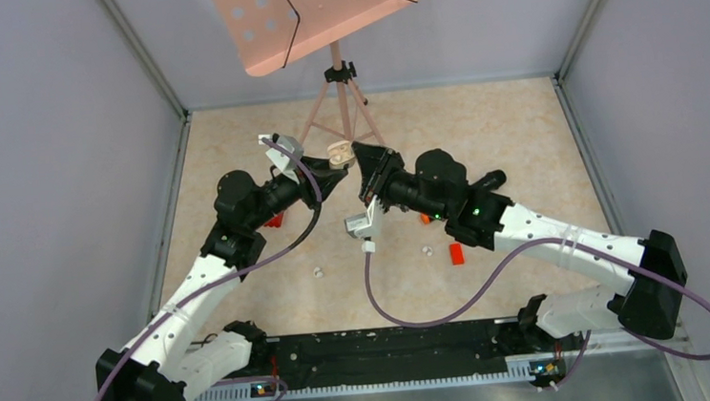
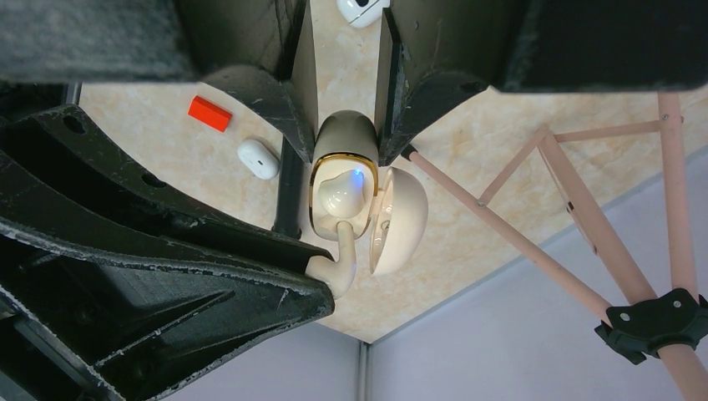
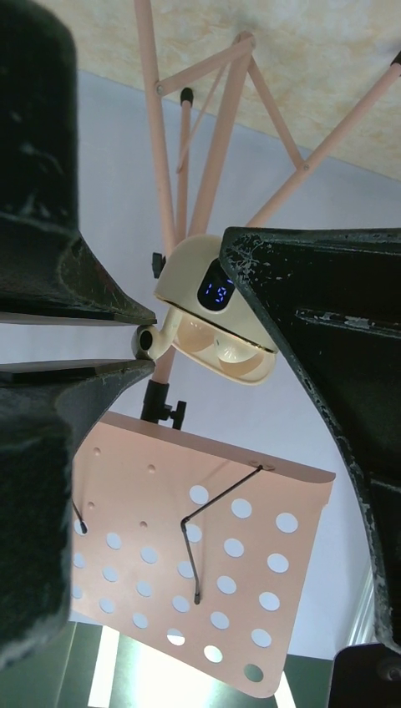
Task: Insert the wireless bluetooth earbuds into the charging case
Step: Place the earbud in the charging case.
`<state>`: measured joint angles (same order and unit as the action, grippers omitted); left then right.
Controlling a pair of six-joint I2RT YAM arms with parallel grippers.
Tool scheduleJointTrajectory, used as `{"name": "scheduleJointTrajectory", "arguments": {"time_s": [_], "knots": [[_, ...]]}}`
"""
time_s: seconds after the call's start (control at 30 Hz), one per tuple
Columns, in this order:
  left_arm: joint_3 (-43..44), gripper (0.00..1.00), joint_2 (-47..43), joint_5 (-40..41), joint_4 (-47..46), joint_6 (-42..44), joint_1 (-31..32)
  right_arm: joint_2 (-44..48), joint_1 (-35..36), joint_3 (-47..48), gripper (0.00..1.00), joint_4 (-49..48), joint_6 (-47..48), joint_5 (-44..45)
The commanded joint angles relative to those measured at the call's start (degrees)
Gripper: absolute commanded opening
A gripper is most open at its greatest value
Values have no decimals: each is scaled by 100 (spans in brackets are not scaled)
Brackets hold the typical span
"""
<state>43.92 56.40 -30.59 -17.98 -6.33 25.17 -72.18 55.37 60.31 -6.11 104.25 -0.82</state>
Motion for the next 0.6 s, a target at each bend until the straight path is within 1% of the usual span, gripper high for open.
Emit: {"name": "scheduleJointTrajectory", "arguments": {"time_s": [0.0,0.07,0.17,0.3,0.43,0.53,0.57], "knots": [[66,0,-98,165,-466,-79,-18,-45,51,126,0,438,72,-222],[72,0,-66,150,-489,-92,-12,-42,48,130,0,473,95,-266],[73,0,-39,137,-510,-64,-17,-42,29,154,3,557,162,-315],[38,0,-23,107,-522,18,-19,-30,11,195,15,771,249,-368],[-72,0,-54,60,-563,92,-12,-11,1,205,29,778,254,-315],[-185,0,-78,38,-632,166,-17,62,1,207,37,790,246,-287],[-219,0,-77,17,-670,187,-19,103,1,211,41,814,220,-287]]}}
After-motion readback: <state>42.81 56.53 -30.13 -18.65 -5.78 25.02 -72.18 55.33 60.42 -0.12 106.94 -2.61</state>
